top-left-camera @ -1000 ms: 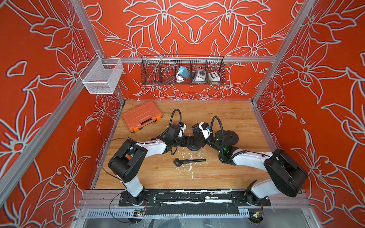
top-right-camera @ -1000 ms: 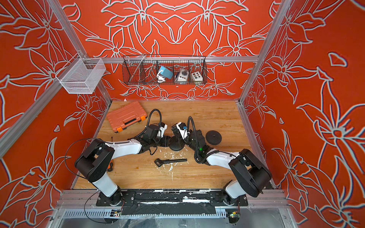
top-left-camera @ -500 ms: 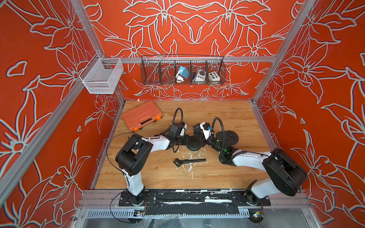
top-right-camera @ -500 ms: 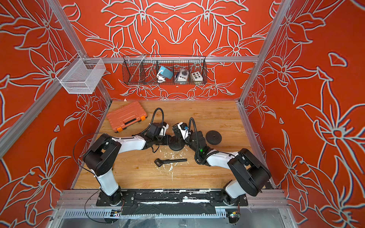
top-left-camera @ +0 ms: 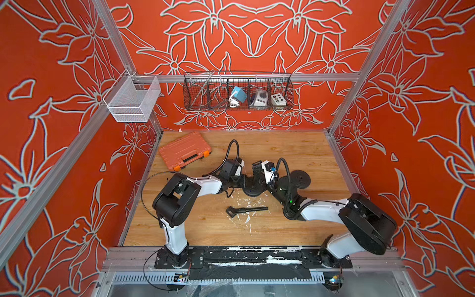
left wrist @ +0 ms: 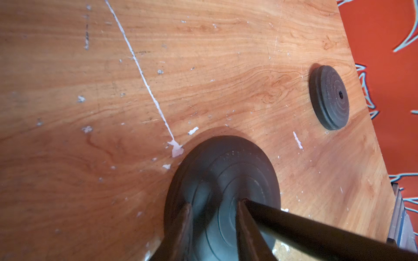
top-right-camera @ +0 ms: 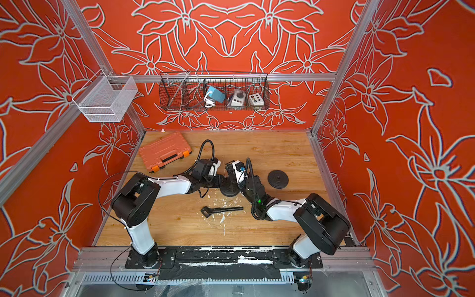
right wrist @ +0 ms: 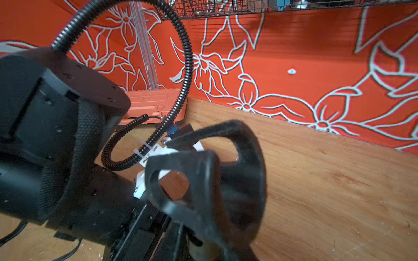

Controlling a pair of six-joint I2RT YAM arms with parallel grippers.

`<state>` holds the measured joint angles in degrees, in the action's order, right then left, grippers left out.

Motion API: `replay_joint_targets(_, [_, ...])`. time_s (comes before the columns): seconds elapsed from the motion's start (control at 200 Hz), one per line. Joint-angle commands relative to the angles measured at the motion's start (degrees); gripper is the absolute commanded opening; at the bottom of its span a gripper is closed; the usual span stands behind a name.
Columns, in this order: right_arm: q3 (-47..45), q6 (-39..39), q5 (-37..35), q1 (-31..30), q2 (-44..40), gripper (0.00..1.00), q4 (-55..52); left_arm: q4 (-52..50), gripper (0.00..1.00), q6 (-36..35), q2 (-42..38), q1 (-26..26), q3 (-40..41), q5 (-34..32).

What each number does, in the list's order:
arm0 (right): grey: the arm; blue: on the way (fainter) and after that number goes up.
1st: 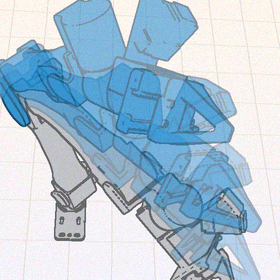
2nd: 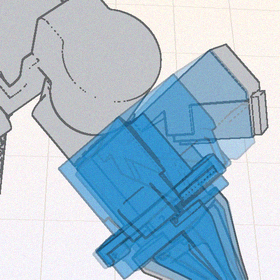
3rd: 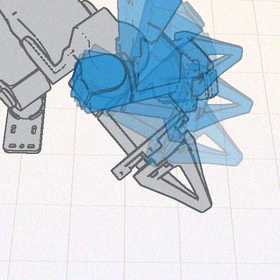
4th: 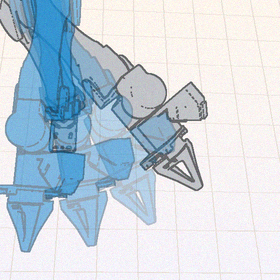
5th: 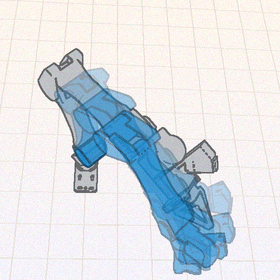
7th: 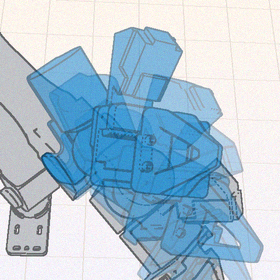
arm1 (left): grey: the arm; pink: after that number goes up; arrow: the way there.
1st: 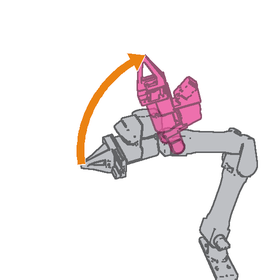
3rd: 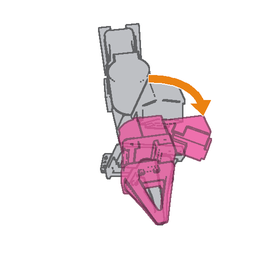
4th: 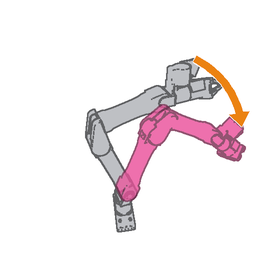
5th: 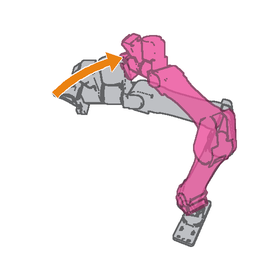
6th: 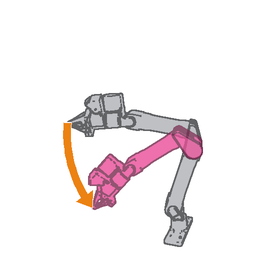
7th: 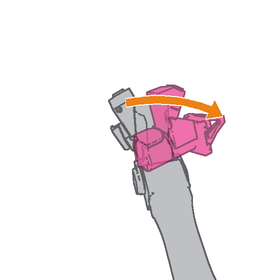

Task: Assemble a microphone stand
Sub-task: Screw the microphone stand pole into the microphone stand base.

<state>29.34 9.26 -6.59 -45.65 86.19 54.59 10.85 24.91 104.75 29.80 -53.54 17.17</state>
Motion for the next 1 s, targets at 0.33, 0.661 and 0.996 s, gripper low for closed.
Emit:
replay_joint_targets(0.33, [-3.22, 6.23, -23.97, -8.41, 4.86, 0.00, -8.12, -7.52, 0.35, 0.18, 3.67, 0.70, 4.36, 1.28])
replay_joint_targets(0.661, [-2.62, 3.32, -17.91, -8.26, 5.04, 0.00, -6.38, -7.16, 0.35, 0.29, 2.94, 0.70, 4.65, 1.16])
replay_joint_targets(0.996, [-1.42, -0.14, -5.00, -4.53, 0.06, 0.43, -11.49, -7.86, 0.39, 0.00, 2.93, 0.65, 3.88, 0.41])
